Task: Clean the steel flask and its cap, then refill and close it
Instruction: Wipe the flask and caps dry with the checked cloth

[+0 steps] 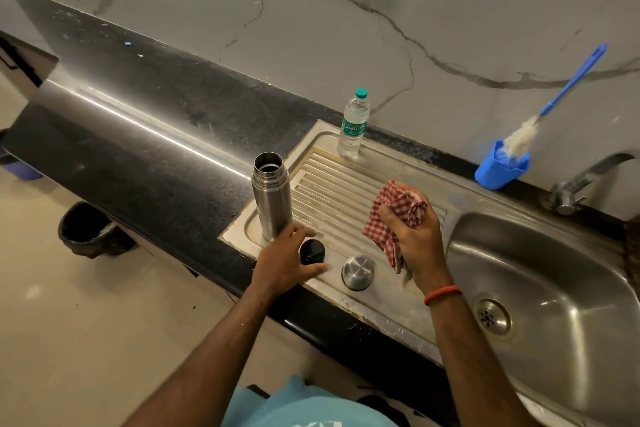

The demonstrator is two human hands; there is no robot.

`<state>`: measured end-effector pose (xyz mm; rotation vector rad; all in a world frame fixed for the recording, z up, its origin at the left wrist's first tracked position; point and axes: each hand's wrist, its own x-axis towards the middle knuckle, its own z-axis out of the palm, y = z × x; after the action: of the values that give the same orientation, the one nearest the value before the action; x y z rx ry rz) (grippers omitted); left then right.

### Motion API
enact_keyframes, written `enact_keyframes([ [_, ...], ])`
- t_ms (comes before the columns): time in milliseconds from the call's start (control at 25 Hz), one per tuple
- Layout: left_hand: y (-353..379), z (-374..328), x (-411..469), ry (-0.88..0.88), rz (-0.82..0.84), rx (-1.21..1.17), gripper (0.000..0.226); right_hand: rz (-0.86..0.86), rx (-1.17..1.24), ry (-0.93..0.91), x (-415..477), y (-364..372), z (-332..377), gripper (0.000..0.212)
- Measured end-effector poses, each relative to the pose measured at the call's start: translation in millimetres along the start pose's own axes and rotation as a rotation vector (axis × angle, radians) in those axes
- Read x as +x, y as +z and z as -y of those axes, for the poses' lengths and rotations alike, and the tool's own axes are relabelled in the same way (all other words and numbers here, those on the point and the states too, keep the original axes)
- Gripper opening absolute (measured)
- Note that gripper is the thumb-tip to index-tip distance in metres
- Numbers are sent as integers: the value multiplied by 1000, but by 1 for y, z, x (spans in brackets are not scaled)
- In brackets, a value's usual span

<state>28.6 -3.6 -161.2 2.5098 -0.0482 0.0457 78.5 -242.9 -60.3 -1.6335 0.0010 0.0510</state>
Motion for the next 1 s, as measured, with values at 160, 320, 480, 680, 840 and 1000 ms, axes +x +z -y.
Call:
enact_keyframes([
  [160,1,-3,10,-60,78,22,66,8,-17,2,-1,-3,0,57],
  [320,-10,-15,21,22,-66,-58,61,-21,-15,-5,-2,-6,4,61],
  [480,-32,-53,46,93,-167,-401,67,-81,33,-25,0,-7,13,49],
  [680,-39,-103,59,141,-137,-669,55,-144,61,-91,-2,-9,29,36],
  [840,-37,-123,57,111,-35,-859,53,-176,101,-112,-6,-22,36,34],
  [1000,-36,-144,57,126,63,-931,64,-278,104,-105,-13,-42,43,40],
])
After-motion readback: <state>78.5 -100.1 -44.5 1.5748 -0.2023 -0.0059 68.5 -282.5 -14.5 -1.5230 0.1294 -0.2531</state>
